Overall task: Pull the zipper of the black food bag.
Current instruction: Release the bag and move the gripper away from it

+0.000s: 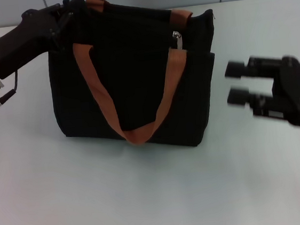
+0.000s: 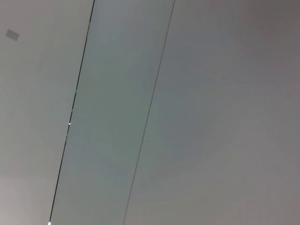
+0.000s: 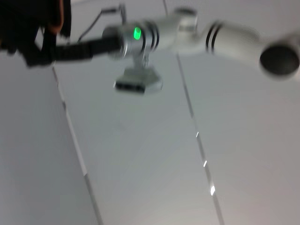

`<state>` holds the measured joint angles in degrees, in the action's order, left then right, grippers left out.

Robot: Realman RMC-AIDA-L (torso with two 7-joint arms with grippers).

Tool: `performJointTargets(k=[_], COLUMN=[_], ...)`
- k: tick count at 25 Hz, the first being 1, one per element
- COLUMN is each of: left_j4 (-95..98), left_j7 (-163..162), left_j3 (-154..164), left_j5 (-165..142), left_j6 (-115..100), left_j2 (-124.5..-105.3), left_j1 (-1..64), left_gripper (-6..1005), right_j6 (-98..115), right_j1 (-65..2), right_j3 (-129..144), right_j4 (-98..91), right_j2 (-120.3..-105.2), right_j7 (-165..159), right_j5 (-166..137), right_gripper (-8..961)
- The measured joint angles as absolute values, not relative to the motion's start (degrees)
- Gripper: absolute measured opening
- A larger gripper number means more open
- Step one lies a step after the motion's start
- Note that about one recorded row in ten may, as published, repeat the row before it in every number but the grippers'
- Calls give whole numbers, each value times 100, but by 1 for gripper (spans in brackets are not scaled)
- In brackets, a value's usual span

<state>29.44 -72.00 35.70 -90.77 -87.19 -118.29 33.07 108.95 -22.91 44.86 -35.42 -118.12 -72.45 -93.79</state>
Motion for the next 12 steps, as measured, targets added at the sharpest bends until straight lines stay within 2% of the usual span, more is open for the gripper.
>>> performJointTargets(k=[5,10,12], left_j4=[2887,2883,2883], left_j7=[-7206,-7295,-7316], left_j3=[3562,3570,3572], left_j5=[-9079,-9081,-9082], left_j6=[-8723,-8765,-8765], left_j2=[-11826,-11833,-11833], left_j1=[3253,3165,3155], left_gripper=[27,27,27], right_j6=[10865,10842,10833], right_j1=[-2210,-2269,-2272], right_j3=[4530,4540,4540], right_j4=[-3511,-3375,-3344], right_j2=[-11859,-11891,-11896], right_j7=[-6475,-5899,-5807], right_j5=[-10038,-10624,-10657], right_gripper=[495,715,747])
